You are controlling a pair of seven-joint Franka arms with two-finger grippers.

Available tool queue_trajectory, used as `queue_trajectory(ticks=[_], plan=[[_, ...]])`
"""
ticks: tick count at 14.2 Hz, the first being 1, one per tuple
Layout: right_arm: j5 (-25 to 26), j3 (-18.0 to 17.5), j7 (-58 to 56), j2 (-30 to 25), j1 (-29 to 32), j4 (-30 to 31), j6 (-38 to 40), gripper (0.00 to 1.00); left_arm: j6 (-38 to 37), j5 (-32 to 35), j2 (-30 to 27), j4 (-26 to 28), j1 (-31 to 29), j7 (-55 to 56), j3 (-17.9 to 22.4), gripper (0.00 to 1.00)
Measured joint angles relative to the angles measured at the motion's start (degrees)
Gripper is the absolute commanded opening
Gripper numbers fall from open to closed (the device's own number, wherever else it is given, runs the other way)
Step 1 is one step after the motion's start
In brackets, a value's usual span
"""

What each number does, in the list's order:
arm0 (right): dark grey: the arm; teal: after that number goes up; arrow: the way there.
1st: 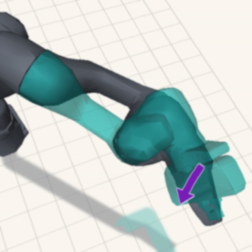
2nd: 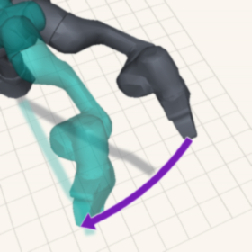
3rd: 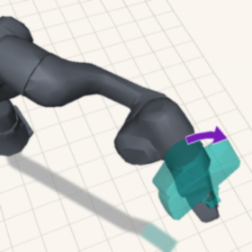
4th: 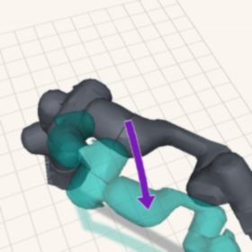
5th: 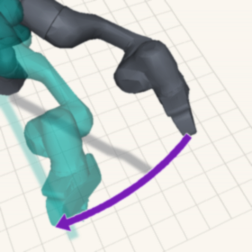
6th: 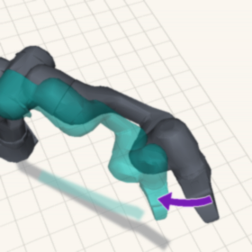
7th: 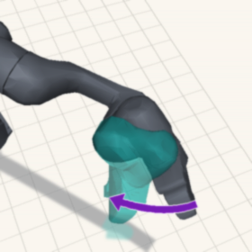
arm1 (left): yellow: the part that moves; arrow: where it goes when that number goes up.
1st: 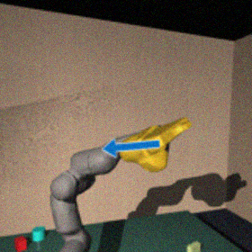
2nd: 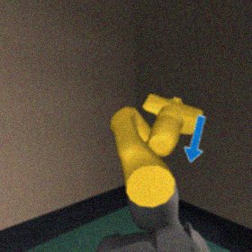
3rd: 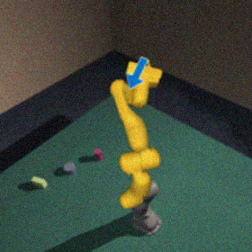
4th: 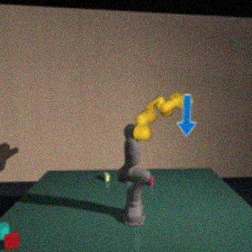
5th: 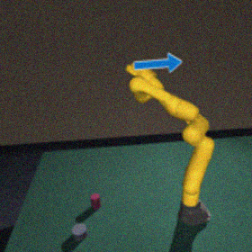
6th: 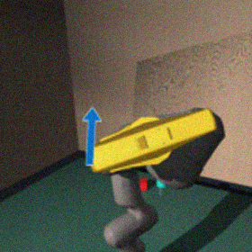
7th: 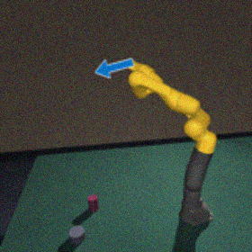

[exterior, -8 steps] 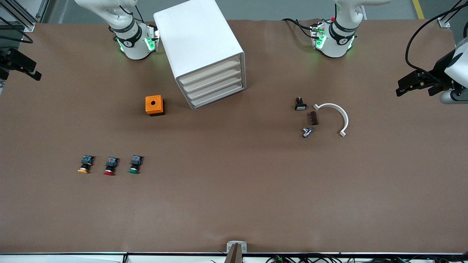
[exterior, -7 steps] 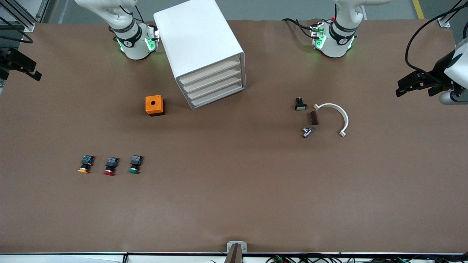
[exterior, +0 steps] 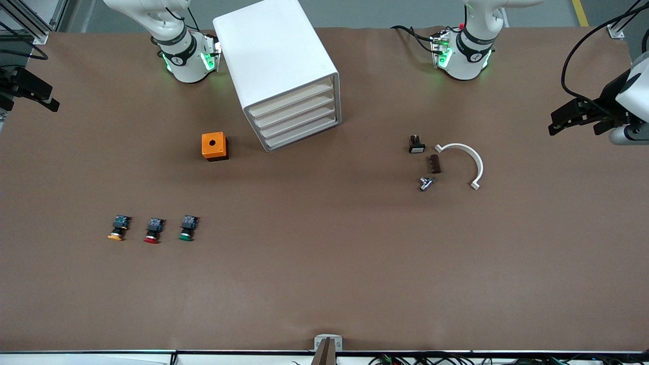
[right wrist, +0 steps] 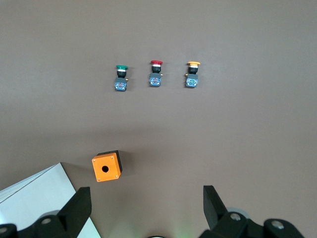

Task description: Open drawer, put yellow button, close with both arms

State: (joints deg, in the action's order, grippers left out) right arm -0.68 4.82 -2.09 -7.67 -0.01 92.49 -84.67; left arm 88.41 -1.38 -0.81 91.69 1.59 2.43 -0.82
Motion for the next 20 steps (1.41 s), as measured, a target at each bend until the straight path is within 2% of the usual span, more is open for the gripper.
queue_trajectory(ticks=[3, 8, 13, 15, 17, 20], plan=[[0.00, -0.01, -0.02, 0.00, 0.00, 0.00, -0.01, 1.00, 0.00, 0.05, 2.47, 0.05, -0.05, 0.75, 0.07, 1.00], [0.02, -0.03, -0.03, 0.00, 0.00, 0.01, -0.01, 1.00, 0.14, 0.16, 10.21, 0.06, 0.50, 1.29, -0.12, 1.00], [0.02, -0.04, -0.03, 0.00, 0.00, 0.02, -0.01, 1.00, -1.13, 0.12, 13.67, 0.00, 3.12, 8.31, -1.33, 1.00], [0.02, -0.05, -0.03, 0.00, 0.00, 0.02, 0.00, 1.00, -2.49, -2.42, 14.44, -0.05, 6.33, 16.37, -1.69, 1.00], [0.03, -0.05, -0.03, 0.00, 0.00, 0.02, 0.00, 1.00, -2.78, -8.69, 15.72, -0.31, 9.87, 28.89, -1.96, 1.00], [0.05, 0.06, -0.03, 0.00, 0.03, -0.06, -0.06, 1.00, -3.66, -16.72, 19.78, -3.46, 14.10, 48.08, -2.05, 1.00]])
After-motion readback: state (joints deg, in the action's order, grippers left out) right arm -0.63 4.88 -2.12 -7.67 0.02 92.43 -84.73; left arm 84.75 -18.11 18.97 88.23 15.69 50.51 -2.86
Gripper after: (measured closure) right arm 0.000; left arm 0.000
